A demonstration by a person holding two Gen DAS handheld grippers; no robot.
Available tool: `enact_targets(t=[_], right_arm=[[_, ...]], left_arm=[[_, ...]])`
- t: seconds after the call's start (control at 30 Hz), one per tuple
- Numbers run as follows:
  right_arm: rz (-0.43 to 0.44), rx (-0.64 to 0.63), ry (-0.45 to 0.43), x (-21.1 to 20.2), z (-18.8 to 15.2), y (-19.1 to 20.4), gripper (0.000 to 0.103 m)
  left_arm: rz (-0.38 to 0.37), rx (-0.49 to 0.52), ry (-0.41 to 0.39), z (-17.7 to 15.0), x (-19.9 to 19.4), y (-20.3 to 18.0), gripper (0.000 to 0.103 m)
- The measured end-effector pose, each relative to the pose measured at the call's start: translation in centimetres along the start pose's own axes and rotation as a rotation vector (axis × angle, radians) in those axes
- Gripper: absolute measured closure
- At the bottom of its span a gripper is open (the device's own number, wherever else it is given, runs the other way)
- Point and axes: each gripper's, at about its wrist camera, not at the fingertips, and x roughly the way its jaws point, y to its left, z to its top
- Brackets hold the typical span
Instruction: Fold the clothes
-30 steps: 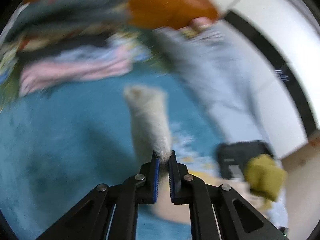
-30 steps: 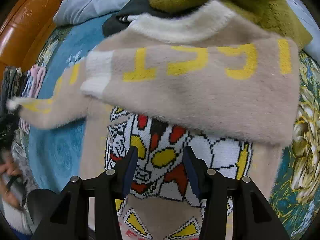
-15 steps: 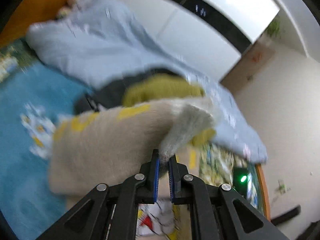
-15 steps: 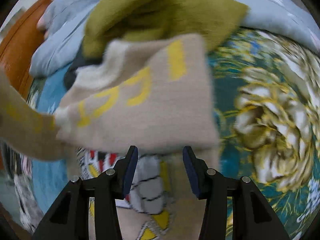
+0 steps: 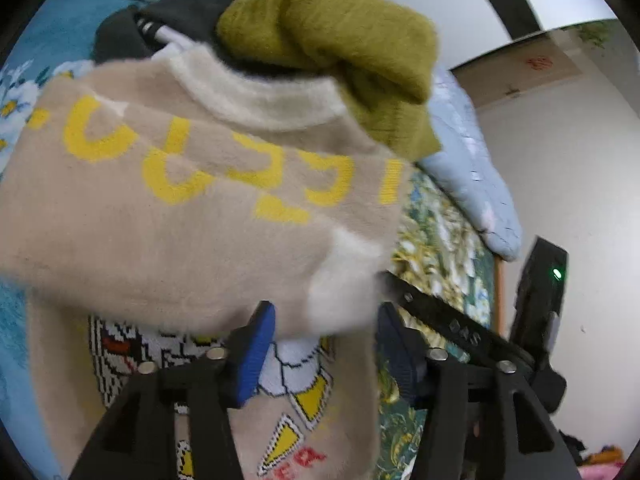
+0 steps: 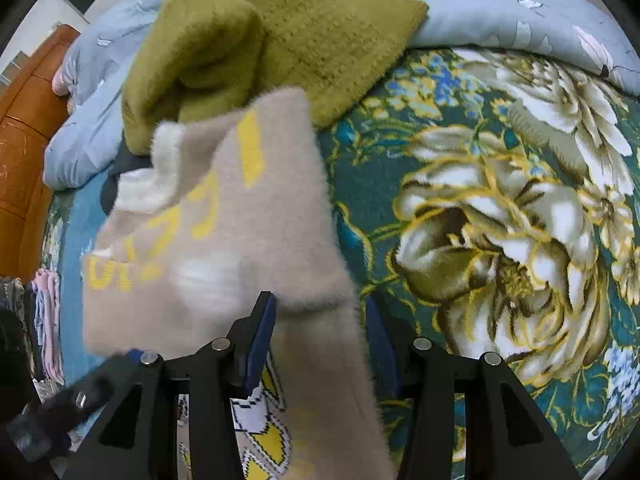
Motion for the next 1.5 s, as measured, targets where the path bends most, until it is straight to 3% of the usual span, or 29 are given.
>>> enact_targets(t=[0.13,0.23,0.43,0.5,0.57,0.63,0.87,1.07,1.1,1.17,1.33,1.5], right_arm=[[0.080,0.004,-0.008,-0.7,0.6,0.3,0.055],[0.151,-0.045,0.116,1.1,-0.4,1.3,0.055],[0.170,-0.005,0.125,2.4,-0.7,2.8,0.054],[0.176,0.009,0.129,2.8,-0.8,3.3,0.052],[0.183,0.023,0.132,3.2,-0.9,3.8,0.065],[0.197,-0.003,0.115,2.4,-0.8,4.6,0.091],[0.305,-0.140,-0.037,-3.3,0.4,8.2,0.094],[0.006,-0.293,-0.214,-3.6,3.5,7.8,0.095],[-0.043,-0.285,-0.184,-2.2,3.9,6.8,0.095],[-0.052,-0.206,-0.092,0.2,4.2,4.4,0.095],[-0.102,-0.187,-0.042,1.7,4.0,3.6,0.094],[0.014,-0.248,-0.073,-2.0,3.8,4.1,0.086]], left_arm=[[0.028,-0.138,-0.102,-1.3,-3.5,4.9,0.044],[0.050,-0.242,-0.178,-2.2,-6.2,8.5,0.044],[0.089,-0.404,-0.308,-4.9,-10.6,14.9,0.044],[0.061,-0.496,-0.323,-6.0,-10.8,16.7,0.045],[-0.006,-0.541,-0.371,-6.5,-11.7,17.6,0.045],[-0.031,-0.558,-0.411,-6.9,-12.6,18.0,0.044],[-0.032,-0.519,-0.375,-6.9,-12.4,17.4,0.044],[0.018,-0.479,-0.308,-6.4,-11.4,16.5,0.044],[0.027,-0.471,-0.297,-6.3,-11.2,16.3,0.044],[0.057,-0.445,-0.280,-6.3,-11.0,15.8,0.044],[0.126,-0.431,-0.219,-6.5,-9.9,15.6,0.044],[0.149,-0.434,-0.208,-6.4,-9.6,15.8,0.044]])
